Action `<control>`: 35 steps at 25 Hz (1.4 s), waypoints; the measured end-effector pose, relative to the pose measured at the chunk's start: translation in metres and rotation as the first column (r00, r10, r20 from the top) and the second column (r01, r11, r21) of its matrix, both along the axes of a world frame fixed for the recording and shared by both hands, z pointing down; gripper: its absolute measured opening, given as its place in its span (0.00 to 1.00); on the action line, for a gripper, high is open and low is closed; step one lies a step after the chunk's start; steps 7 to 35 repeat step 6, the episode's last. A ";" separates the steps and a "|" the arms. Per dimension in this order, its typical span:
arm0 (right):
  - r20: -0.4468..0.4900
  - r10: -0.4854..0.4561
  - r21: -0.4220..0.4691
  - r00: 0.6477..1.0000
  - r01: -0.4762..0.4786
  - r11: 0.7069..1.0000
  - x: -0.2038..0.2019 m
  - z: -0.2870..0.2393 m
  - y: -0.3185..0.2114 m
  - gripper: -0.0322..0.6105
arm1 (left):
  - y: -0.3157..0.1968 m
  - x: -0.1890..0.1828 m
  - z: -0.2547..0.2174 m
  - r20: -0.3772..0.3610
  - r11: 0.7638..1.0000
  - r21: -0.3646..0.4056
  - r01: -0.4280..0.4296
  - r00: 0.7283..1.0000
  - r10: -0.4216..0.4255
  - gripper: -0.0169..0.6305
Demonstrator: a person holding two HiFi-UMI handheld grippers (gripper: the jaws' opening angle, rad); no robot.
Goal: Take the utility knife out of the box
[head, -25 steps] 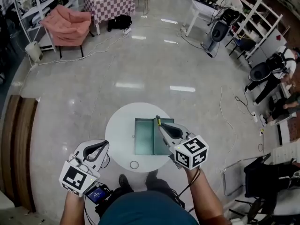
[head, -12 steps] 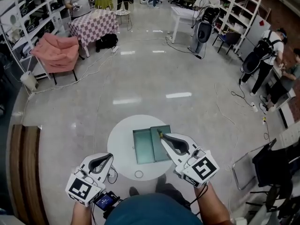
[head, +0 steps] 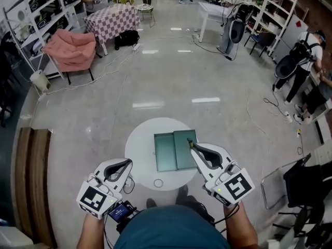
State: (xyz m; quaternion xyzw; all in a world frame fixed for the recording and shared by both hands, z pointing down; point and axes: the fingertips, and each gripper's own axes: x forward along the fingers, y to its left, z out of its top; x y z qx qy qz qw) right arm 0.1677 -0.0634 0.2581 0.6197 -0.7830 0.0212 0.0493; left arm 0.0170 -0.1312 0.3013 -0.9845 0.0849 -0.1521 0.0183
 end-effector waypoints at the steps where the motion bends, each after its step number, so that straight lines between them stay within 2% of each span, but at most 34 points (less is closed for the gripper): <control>1: -0.003 0.000 -0.003 1.000 0.000 1.000 -0.001 -0.001 -0.001 0.12 | -0.001 -0.001 -0.001 -0.002 1.000 0.000 0.000 1.000 0.000 0.06; 6: -0.018 0.005 -0.010 1.000 -0.005 1.000 -0.023 -0.009 -0.024 0.12 | -0.026 -0.023 -0.007 -0.011 1.000 -0.001 -0.003 1.000 0.003 0.06; 35: -0.018 0.005 -0.010 1.000 -0.005 1.000 -0.023 -0.009 -0.024 0.12 | -0.026 -0.023 -0.007 -0.011 1.000 -0.001 -0.003 1.000 0.003 0.06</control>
